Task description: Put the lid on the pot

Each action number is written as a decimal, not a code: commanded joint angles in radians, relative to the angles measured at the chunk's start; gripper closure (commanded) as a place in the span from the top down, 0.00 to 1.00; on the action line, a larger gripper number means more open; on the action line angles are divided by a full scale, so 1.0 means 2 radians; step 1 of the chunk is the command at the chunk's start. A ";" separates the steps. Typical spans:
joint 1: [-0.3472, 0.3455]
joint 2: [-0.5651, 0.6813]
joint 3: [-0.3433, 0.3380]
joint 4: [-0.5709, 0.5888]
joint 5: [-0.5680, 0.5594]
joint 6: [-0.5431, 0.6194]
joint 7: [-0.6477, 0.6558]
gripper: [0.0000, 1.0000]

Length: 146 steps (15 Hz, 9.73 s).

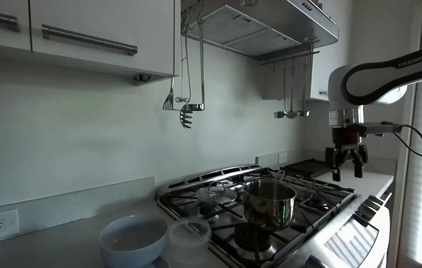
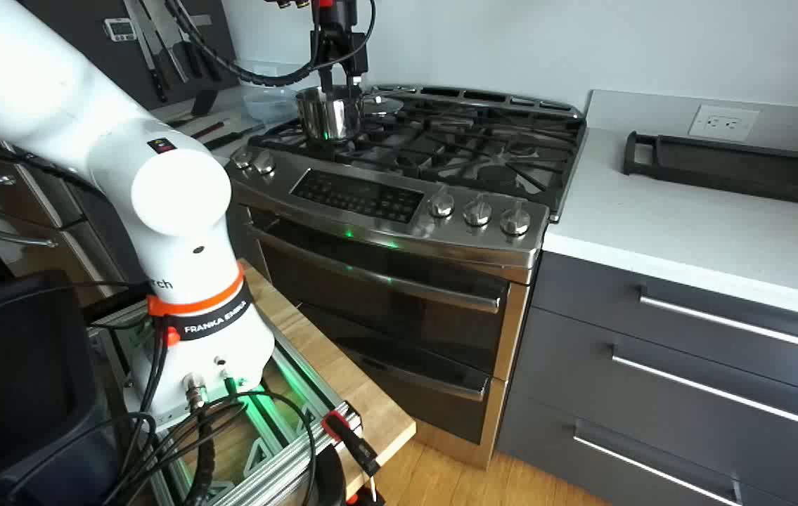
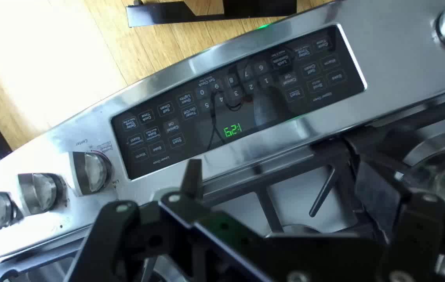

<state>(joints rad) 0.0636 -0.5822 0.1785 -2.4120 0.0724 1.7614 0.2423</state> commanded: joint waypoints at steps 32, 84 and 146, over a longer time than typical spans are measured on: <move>0.082 0.290 0.002 0.246 0.053 0.223 -0.389 1.00; 0.008 0.527 0.112 0.453 0.150 0.289 -0.552 0.04; 0.120 0.134 -0.018 0.033 0.336 0.314 -0.671 0.04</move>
<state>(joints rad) 0.2743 -0.2904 0.1632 -2.3206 0.6903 2.3622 -1.0818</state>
